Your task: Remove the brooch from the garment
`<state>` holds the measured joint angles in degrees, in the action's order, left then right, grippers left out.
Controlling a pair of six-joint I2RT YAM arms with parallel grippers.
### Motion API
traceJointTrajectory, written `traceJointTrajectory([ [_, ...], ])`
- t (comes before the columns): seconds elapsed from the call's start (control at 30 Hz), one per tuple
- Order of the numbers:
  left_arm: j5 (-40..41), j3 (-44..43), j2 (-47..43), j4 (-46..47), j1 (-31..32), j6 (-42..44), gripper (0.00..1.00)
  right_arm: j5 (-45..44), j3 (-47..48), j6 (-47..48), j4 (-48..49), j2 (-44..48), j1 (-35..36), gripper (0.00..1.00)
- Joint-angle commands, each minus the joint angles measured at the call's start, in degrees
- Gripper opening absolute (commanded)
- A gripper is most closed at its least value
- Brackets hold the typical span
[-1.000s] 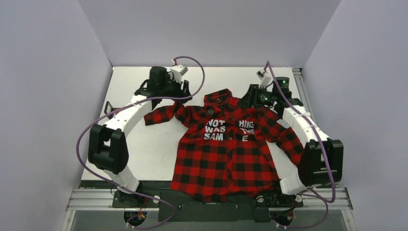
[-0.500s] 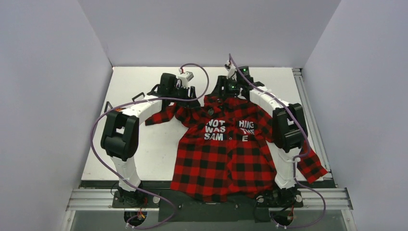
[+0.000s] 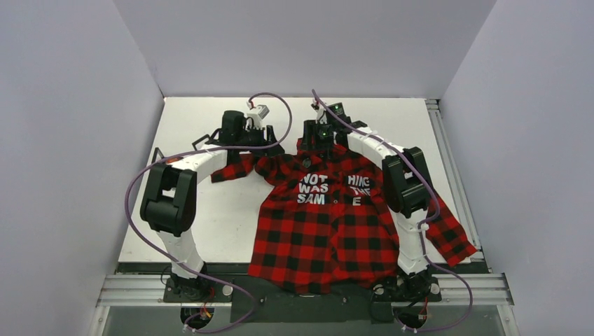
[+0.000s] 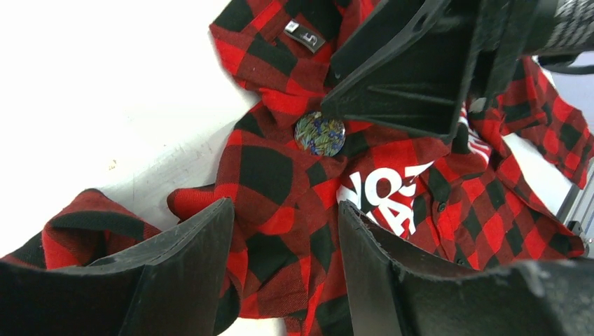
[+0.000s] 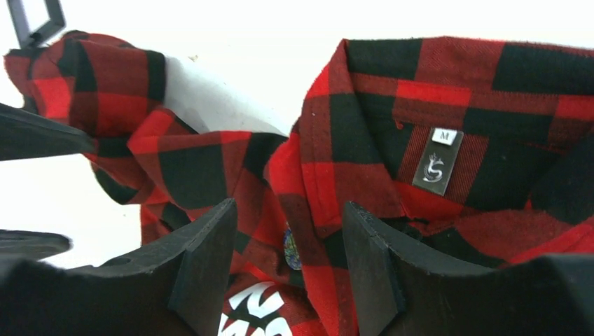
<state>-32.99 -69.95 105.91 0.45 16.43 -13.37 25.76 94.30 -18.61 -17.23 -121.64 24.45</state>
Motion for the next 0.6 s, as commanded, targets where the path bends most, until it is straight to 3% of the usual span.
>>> traceJointTrajectory([
  [0.0, -1.71, 1.00, -3.68, 8.32, -0.30, -2.44, 0.54, -3.60, -1.09, 3.00, -2.81, -0.13, 0.47, 0.52],
  [0.3, 0.31, 1.24, -3.48, 9.58, 2.99, 0.26, 0.54, -3.44, -3.68, 6.05, -4.89, 1.72, 0.47, 0.34],
  [0.43, 1.99, 1.10, -2.92, 9.96, 5.62, 2.75, 0.52, -0.56, -4.51, 6.27, -5.97, 2.30, -0.56, 0.18],
  [0.53, 3.14, 1.58, -2.24, 10.68, 7.94, 4.75, 0.50, 6.72, -6.97, 2.35, -2.11, 3.39, -3.52, 0.00],
  [0.57, 3.25, 1.67, -2.13, 10.97, 8.33, 5.10, 0.49, 8.72, -9.34, -0.99, -0.26, 4.34, -5.13, 0.00],
])
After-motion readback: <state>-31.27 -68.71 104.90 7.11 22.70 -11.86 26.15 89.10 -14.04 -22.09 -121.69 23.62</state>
